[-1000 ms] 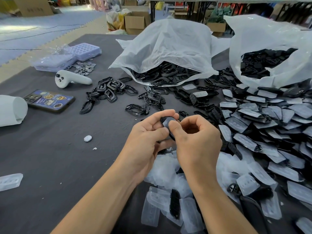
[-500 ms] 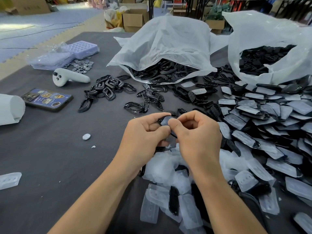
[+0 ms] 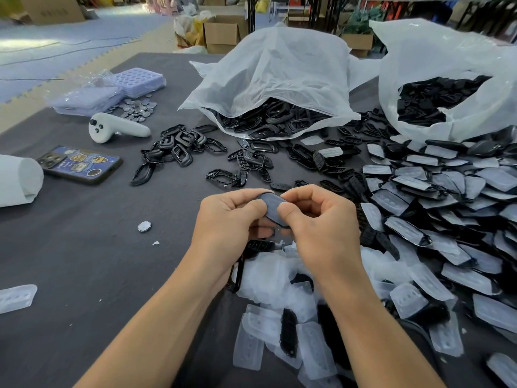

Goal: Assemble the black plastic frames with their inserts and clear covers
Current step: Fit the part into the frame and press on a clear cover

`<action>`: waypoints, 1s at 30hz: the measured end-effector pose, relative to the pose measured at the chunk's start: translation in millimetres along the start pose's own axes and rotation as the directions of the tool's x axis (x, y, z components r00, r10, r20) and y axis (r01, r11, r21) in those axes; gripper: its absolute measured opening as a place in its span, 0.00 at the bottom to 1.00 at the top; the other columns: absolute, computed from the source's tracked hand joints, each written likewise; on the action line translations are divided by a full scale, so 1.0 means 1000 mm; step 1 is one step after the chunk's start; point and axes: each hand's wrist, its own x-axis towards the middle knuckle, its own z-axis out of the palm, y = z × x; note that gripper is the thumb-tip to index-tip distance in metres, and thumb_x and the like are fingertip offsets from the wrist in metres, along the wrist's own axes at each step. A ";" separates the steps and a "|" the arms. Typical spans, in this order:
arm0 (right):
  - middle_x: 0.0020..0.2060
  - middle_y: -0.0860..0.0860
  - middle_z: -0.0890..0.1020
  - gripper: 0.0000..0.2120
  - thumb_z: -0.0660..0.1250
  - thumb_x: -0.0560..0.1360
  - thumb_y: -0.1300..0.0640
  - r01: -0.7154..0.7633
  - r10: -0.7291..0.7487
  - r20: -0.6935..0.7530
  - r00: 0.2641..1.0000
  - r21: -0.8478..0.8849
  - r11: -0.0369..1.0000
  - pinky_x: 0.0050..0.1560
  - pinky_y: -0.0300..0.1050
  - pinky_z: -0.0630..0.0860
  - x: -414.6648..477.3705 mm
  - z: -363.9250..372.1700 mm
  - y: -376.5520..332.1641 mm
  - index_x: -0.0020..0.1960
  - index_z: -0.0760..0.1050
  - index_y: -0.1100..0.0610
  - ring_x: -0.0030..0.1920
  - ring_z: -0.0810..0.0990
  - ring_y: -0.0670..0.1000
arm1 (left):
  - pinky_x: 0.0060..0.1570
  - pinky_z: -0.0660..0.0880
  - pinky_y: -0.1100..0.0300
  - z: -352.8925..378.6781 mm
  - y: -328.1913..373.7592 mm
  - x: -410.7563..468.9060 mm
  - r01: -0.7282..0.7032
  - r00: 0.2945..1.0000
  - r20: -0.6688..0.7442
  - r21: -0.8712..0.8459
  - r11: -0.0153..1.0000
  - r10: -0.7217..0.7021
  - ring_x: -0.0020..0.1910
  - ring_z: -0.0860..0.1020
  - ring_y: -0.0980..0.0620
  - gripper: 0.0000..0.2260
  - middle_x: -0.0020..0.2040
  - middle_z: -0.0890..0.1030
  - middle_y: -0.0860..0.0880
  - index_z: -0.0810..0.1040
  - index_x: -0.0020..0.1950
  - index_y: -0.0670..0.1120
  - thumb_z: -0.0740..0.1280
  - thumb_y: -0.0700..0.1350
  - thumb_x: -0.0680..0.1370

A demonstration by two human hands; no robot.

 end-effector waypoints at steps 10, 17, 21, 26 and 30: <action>0.34 0.46 0.86 0.08 0.75 0.73 0.63 -0.005 0.005 -0.009 1.000 -0.001 1.000 0.37 0.44 0.81 0.003 0.000 0.002 0.41 0.84 0.50 0.33 0.83 0.45 | 0.36 0.79 0.63 -0.005 0.000 0.002 0.012 0.999 0.037 0.097 0.995 -0.016 0.37 0.84 0.51 0.12 0.41 0.88 0.43 0.90 0.48 0.48 0.69 0.34 0.79; 0.35 0.45 0.86 0.08 0.74 0.71 0.61 0.003 -0.004 0.029 1.000 0.015 1.000 0.36 0.37 0.79 0.002 0.000 0.003 0.43 0.84 0.48 0.36 0.84 0.45 | 0.35 0.80 0.64 -0.003 -0.001 0.003 0.053 0.998 0.015 0.082 0.995 -0.054 0.35 0.84 0.52 0.16 0.40 0.88 0.41 0.90 0.43 0.48 0.67 0.32 0.81; 0.36 0.43 0.86 0.11 0.74 0.71 0.64 0.027 -0.026 0.040 0.999 -0.041 0.999 0.38 0.38 0.81 0.001 0.002 0.003 0.42 0.84 0.47 0.36 0.84 0.44 | 0.35 0.80 0.64 -0.003 -0.002 0.003 0.052 0.999 0.007 0.067 0.996 -0.053 0.34 0.84 0.52 0.16 0.39 0.88 0.42 0.89 0.45 0.47 0.66 0.31 0.81; 0.36 0.44 0.86 0.12 0.74 0.72 0.66 0.014 -0.014 0.023 1.000 -0.026 1.000 0.37 0.37 0.80 0.003 0.000 0.003 0.43 0.84 0.49 0.36 0.84 0.45 | 0.41 0.81 0.63 -0.008 -0.001 0.004 0.089 0.989 0.115 0.061 0.994 -0.096 0.42 0.86 0.49 0.16 0.46 0.88 0.41 0.89 0.51 0.46 0.65 0.29 0.79; 0.35 0.43 0.86 0.13 0.74 0.72 0.67 0.026 -0.025 0.023 0.999 -0.030 0.999 0.37 0.35 0.79 0.001 0.000 0.001 0.43 0.84 0.48 0.36 0.85 0.44 | 0.40 0.80 0.64 -0.008 -0.001 0.004 0.090 0.990 0.103 0.104 0.991 -0.101 0.42 0.86 0.51 0.12 0.44 0.88 0.42 0.90 0.49 0.48 0.69 0.33 0.79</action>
